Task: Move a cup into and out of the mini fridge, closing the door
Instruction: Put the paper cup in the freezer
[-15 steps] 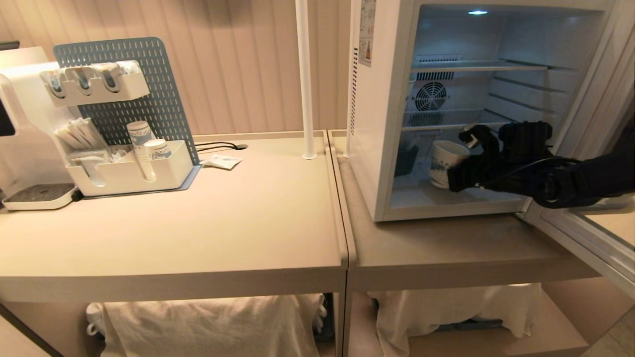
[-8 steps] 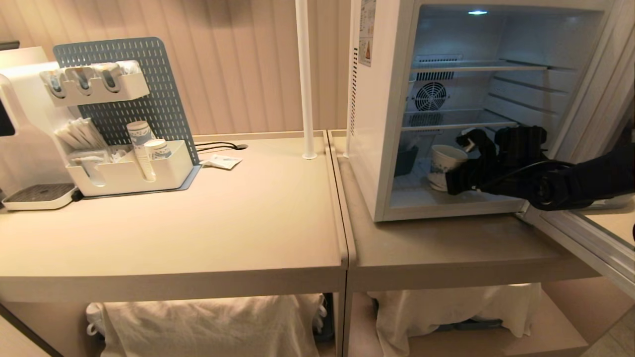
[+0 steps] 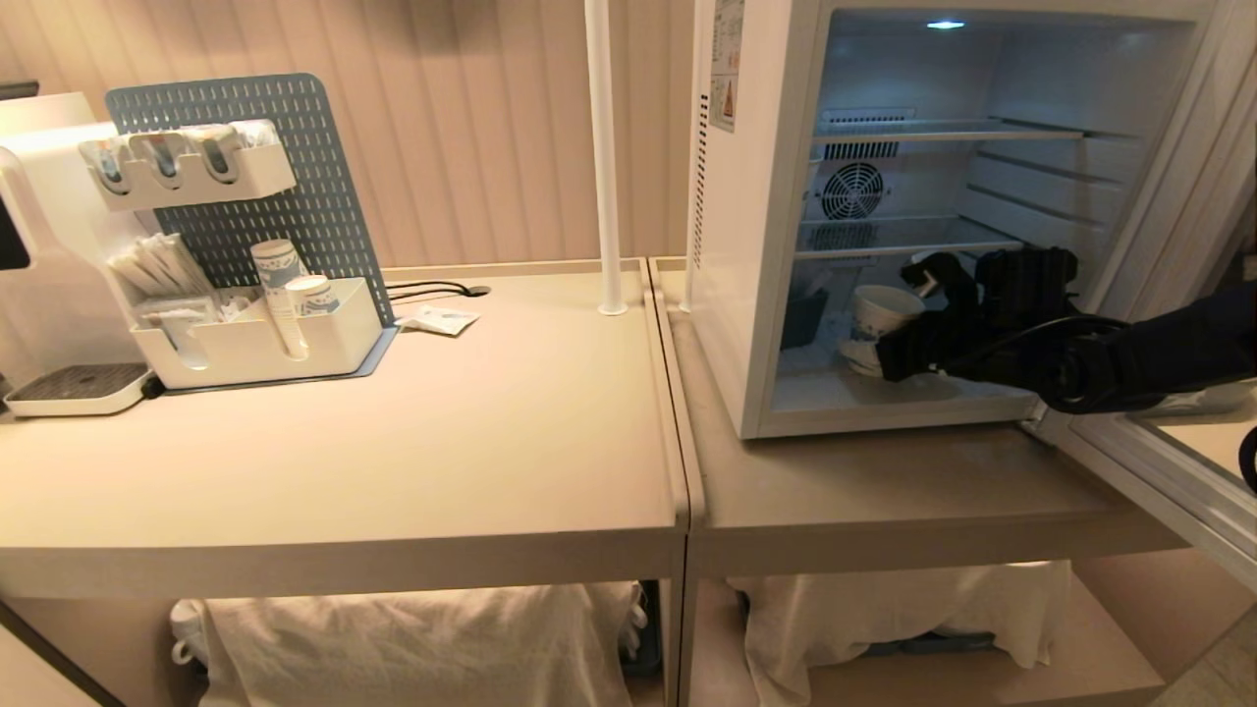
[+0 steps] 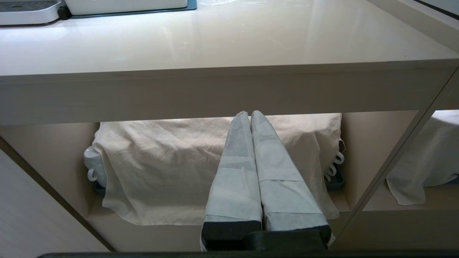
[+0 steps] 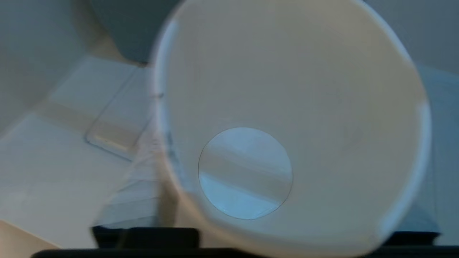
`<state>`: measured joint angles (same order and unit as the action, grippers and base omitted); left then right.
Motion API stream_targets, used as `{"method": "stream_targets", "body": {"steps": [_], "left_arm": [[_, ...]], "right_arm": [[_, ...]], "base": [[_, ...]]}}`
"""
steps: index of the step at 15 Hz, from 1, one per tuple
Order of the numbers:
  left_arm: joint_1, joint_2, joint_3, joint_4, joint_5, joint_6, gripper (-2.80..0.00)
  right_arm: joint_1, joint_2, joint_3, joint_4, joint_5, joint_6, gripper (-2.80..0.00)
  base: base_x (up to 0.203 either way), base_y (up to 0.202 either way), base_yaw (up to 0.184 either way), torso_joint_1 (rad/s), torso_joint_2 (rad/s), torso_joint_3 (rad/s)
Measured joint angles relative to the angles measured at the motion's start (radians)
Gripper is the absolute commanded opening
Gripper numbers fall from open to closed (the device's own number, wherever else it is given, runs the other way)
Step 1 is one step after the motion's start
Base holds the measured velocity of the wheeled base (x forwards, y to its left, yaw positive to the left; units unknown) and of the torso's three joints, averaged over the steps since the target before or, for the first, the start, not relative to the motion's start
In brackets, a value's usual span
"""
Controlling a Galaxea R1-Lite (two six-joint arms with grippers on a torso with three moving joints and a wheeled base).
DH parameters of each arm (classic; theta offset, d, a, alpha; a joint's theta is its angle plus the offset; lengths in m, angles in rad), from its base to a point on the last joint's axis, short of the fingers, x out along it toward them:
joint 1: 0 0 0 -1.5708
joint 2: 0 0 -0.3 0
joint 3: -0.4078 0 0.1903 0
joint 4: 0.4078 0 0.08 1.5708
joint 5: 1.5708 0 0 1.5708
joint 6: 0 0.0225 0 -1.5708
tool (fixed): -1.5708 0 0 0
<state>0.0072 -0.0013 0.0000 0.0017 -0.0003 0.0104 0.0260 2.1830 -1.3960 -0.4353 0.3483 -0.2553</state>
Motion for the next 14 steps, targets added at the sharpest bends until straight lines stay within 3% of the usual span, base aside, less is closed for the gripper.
{"method": "stream_targets", "body": {"steps": [7, 14], "left_arm": [[0.000, 0.000, 0.000, 0.000, 0.000, 0.000, -2.80], [0.000, 0.000, 0.000, 0.000, 0.000, 0.000, -2.80]], "right_arm": [[-0.003, -0.032, 0.036, 0.017, 0.001, 0.016, 0.00], [-0.037, -0.242, 0.141, 0.251, 0.002, 0.054, 0.00]], "base": [[0.000, 0.000, 0.000, 0.000, 0.00, 0.000], [0.000, 0.000, 0.000, 0.000, 0.00, 0.000]]}}
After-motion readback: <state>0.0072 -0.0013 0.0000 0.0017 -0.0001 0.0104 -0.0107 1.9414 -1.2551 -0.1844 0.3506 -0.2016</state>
